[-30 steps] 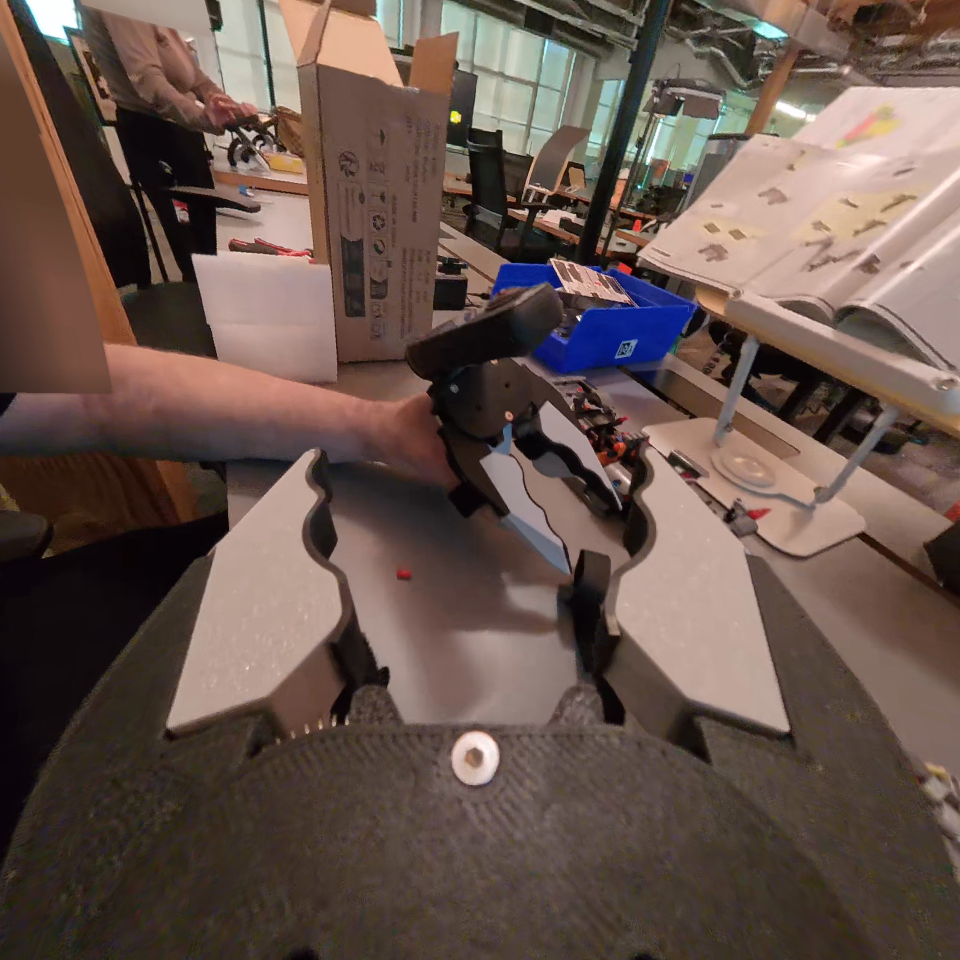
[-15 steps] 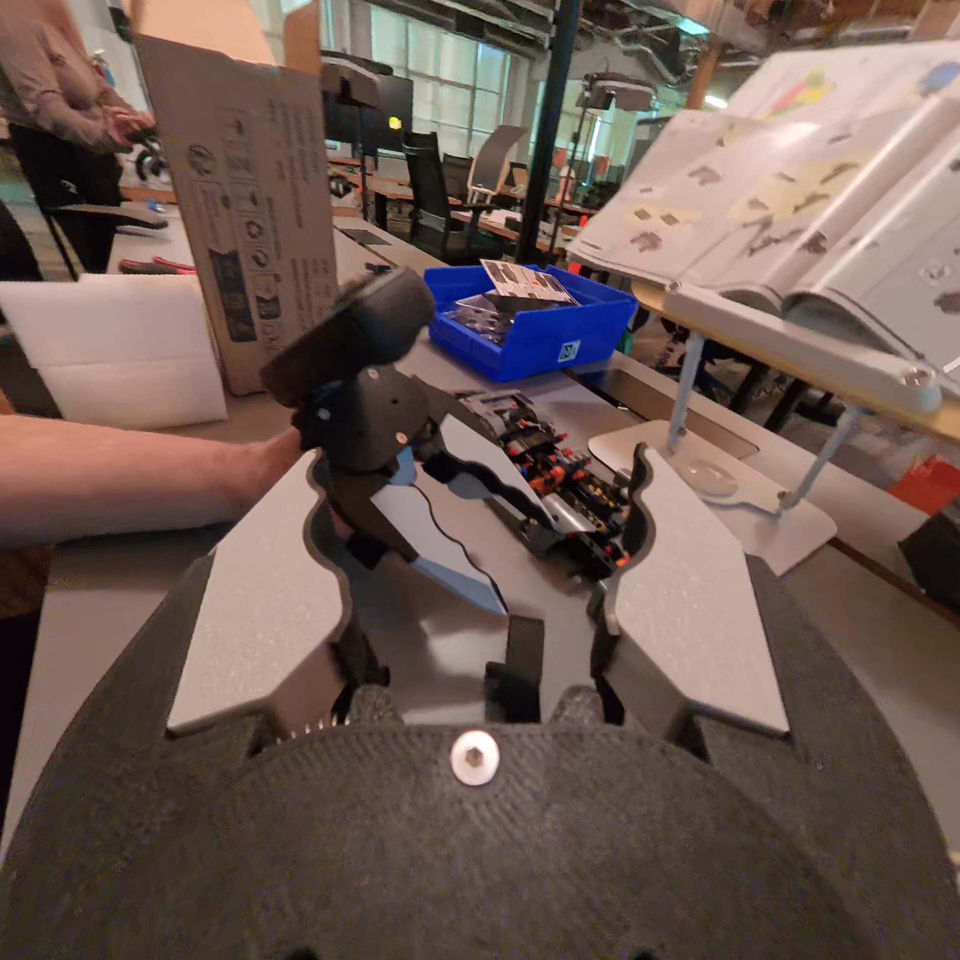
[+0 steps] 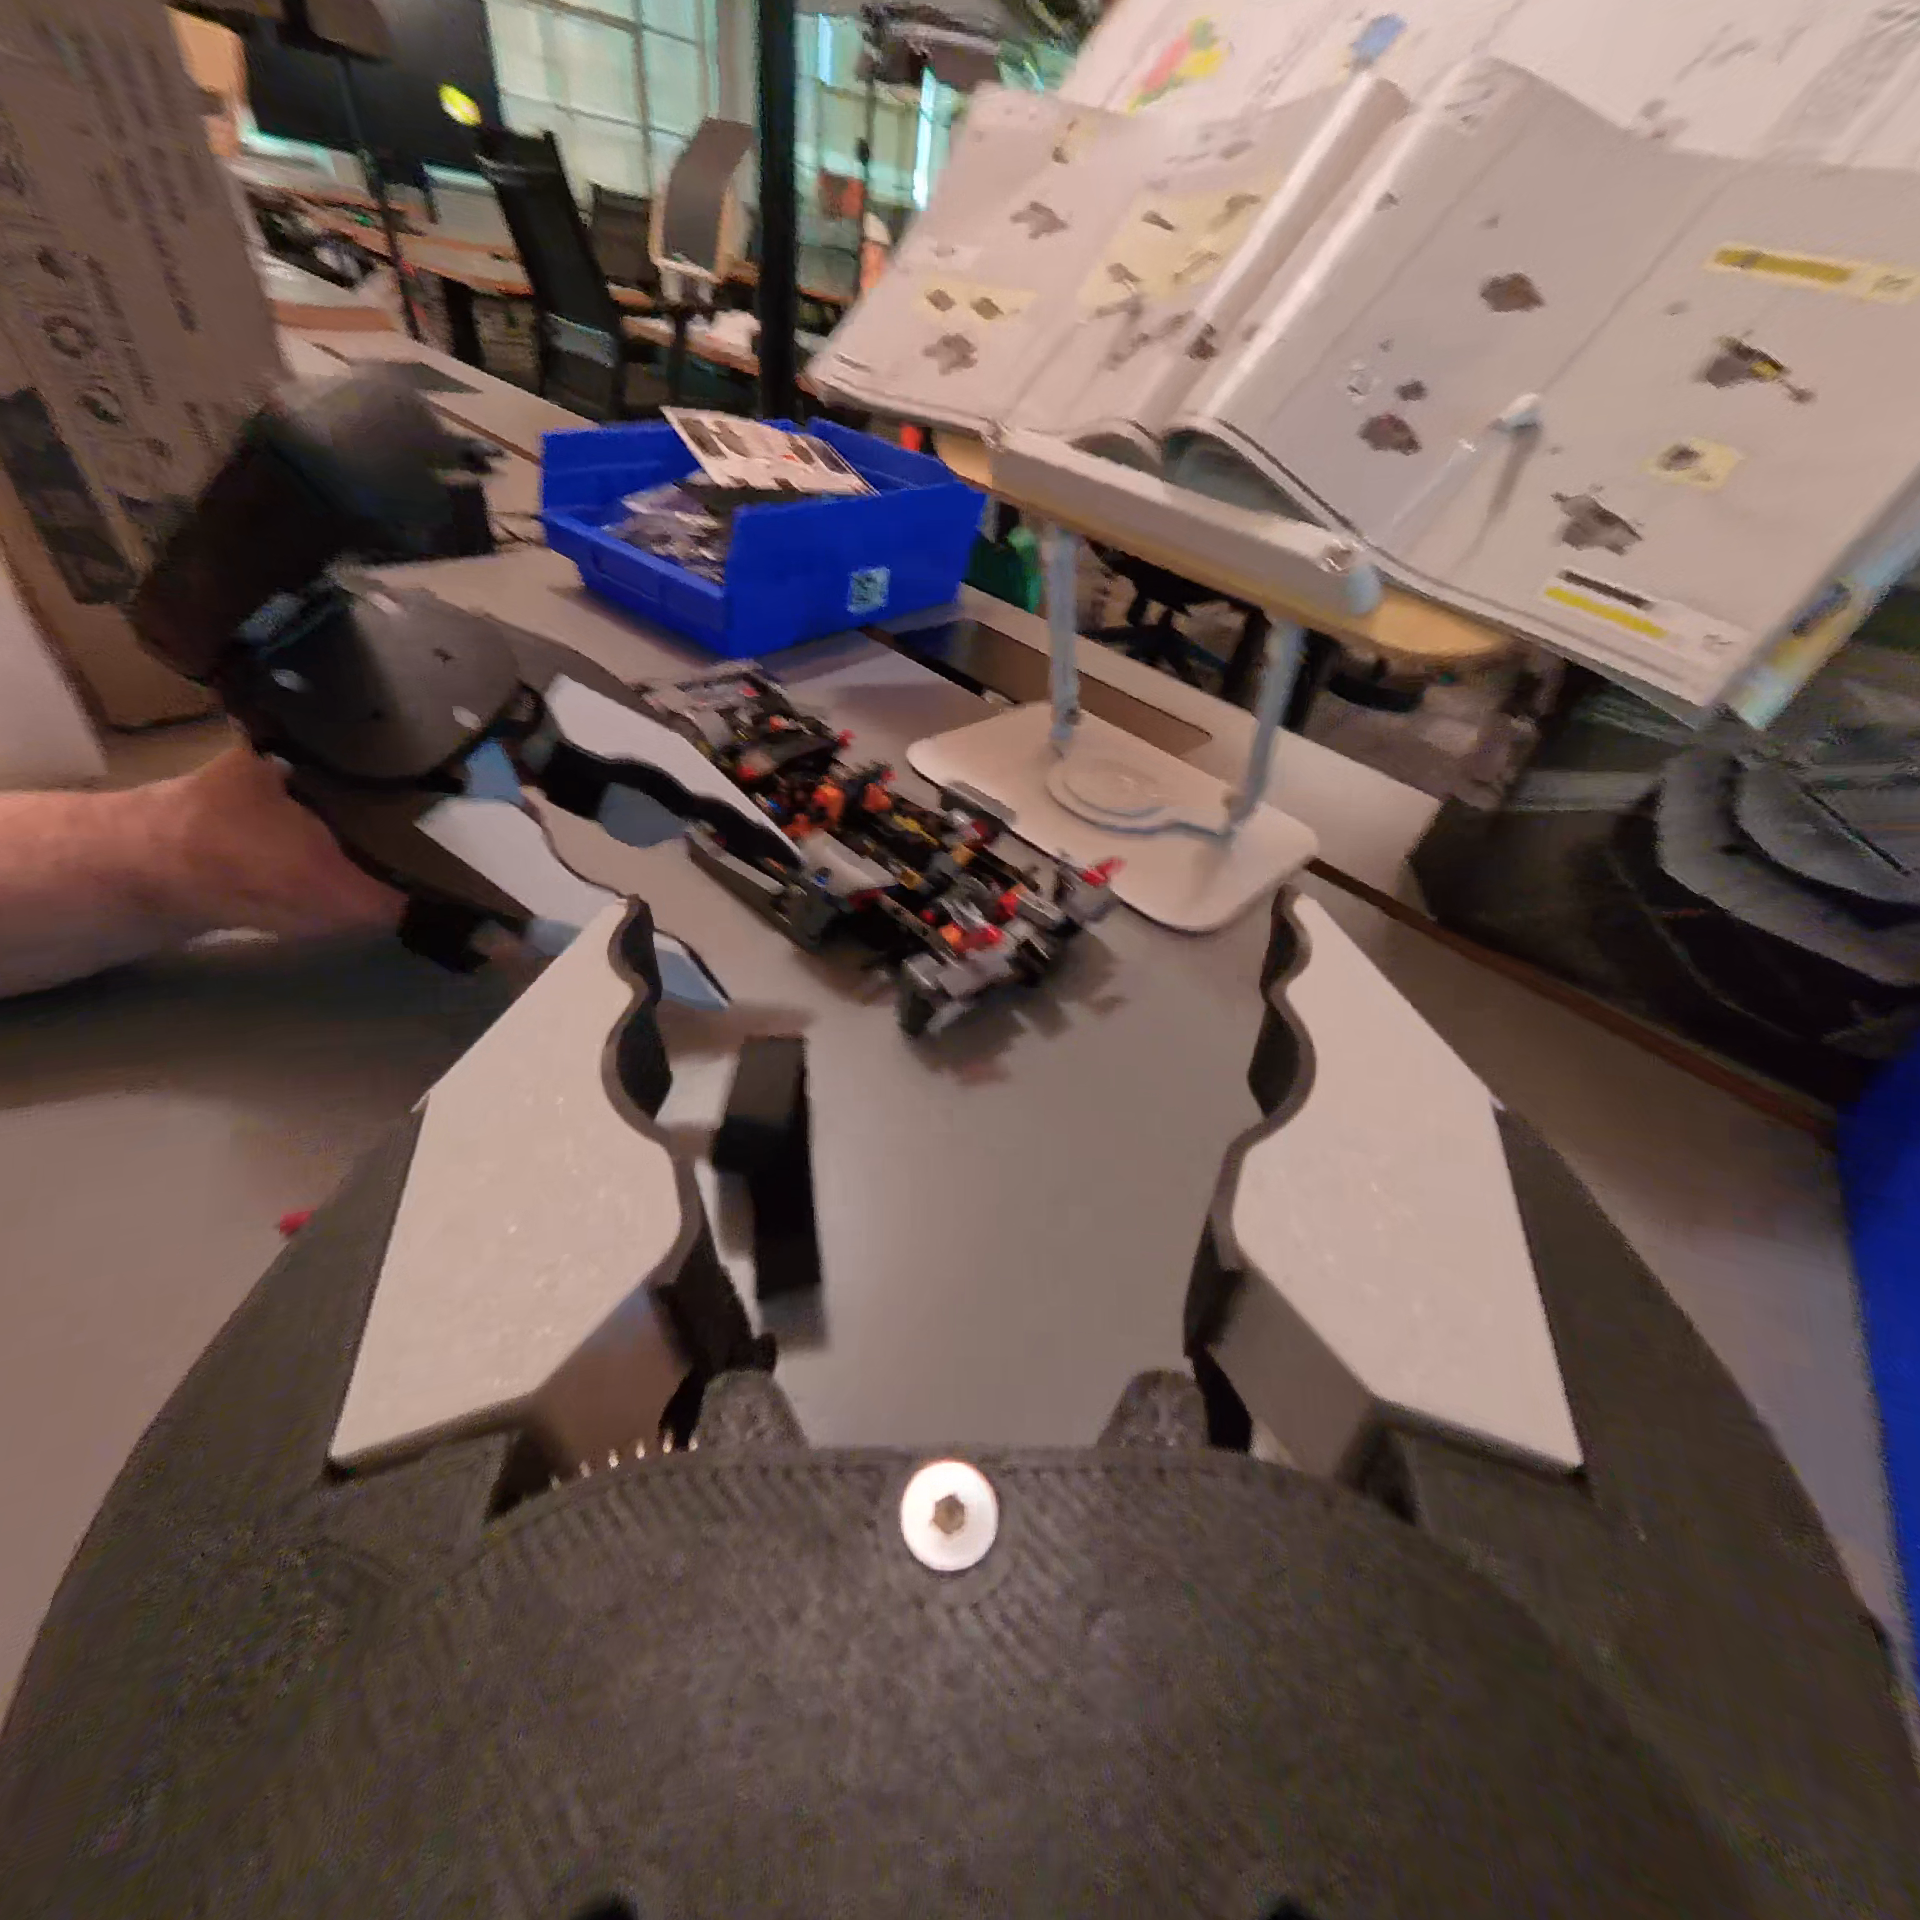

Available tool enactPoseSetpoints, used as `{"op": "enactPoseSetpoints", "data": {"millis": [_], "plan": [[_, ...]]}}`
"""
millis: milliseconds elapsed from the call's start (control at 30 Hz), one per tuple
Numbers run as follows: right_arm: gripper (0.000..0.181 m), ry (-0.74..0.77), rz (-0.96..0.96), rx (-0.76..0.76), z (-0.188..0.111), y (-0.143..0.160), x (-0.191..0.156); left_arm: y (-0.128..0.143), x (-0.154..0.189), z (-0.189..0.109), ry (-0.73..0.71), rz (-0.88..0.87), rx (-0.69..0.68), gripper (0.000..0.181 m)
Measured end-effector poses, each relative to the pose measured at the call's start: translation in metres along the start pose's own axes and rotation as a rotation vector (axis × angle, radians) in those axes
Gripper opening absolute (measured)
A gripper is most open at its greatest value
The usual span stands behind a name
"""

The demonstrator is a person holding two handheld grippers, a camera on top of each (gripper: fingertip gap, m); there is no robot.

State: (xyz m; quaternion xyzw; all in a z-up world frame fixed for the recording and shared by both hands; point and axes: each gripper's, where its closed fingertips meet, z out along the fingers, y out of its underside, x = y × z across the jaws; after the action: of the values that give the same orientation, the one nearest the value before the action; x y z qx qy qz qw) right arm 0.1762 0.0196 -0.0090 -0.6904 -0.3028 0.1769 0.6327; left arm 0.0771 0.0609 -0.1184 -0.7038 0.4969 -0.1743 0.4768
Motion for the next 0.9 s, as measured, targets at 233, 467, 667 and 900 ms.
{"op": "enactPoseSetpoints", "data": {"millis": [233, 467, 667, 900], "plan": [[0.113, 0.090, 0.020, -0.040, -0.049, 0.033, 0.052, -0.001, 0.004, 0.002, 0.014, 0.008, -0.002, 0.065], [0.113, 0.076, 0.014, -0.056, -0.042, 0.037, 0.085, -0.001, 0.009, 0.004, 0.024, 0.016, -0.006, 0.065], [0.113, 0.004, -0.083, -0.104, -0.026, 0.053, 0.083, -0.002, 0.012, 0.005, 0.020, 0.046, -0.010, 0.065], [0.110, -0.050, -0.142, -0.058, -0.034, 0.042, 0.091, 0.000, 0.015, 0.008, 0.035, 0.044, -0.018, 0.065]]}}
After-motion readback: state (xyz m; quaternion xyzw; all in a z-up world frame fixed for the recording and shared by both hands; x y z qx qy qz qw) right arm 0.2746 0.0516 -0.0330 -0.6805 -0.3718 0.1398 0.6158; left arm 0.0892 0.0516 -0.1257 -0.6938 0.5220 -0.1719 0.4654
